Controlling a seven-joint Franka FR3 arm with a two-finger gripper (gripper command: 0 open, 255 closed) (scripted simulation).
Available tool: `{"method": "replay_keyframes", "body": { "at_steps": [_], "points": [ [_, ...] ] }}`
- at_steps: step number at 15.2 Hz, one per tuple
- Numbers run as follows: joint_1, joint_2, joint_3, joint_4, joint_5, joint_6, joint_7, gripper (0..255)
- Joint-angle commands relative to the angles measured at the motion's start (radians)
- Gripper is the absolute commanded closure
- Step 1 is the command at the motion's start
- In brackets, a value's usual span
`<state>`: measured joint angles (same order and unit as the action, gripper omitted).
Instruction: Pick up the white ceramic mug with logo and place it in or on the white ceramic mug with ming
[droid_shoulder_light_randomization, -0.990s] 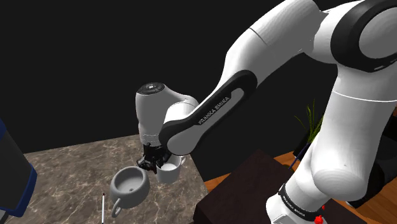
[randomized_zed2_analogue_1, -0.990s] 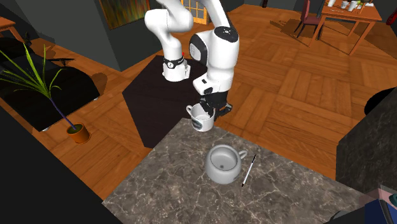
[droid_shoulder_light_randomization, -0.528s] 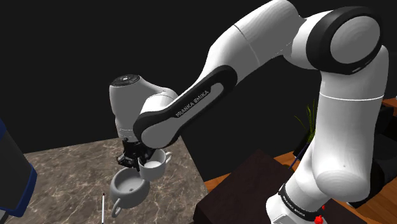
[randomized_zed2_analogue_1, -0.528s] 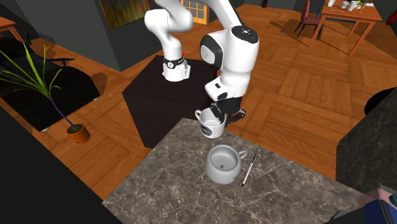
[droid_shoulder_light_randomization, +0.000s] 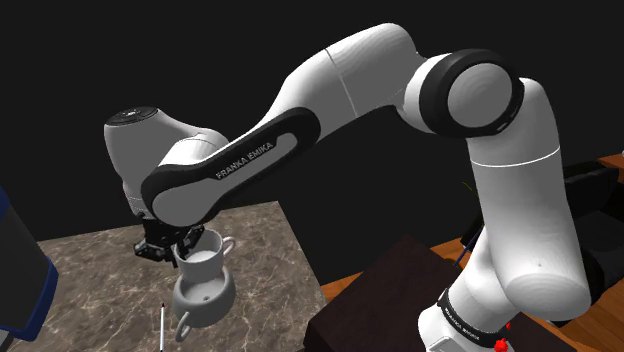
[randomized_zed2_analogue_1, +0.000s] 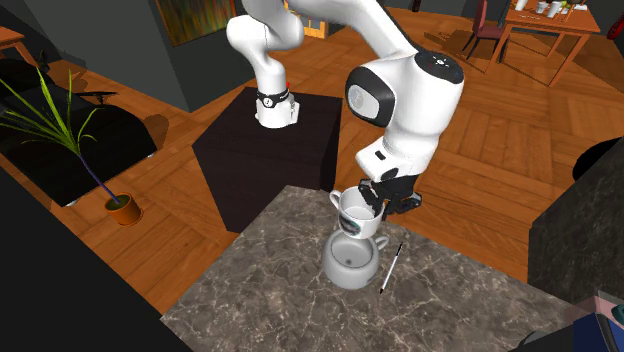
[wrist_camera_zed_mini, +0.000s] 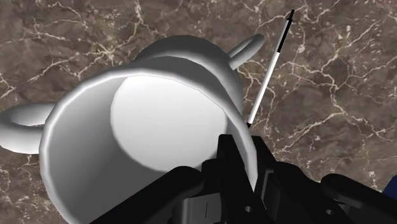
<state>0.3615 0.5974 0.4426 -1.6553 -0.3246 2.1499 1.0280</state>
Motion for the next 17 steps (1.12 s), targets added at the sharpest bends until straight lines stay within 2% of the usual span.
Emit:
{"method": "replay_keyframes", "body": {
  "at_steps": [1, 17],
  "points": [
    [0.007, 0.018, -0.005, 0.005, -0.008, 0.011, 0.007, 255],
    [0.036, 0.141, -0.049, -0.001, -0.063, 0.136, 0.041, 255]
  ]
}}
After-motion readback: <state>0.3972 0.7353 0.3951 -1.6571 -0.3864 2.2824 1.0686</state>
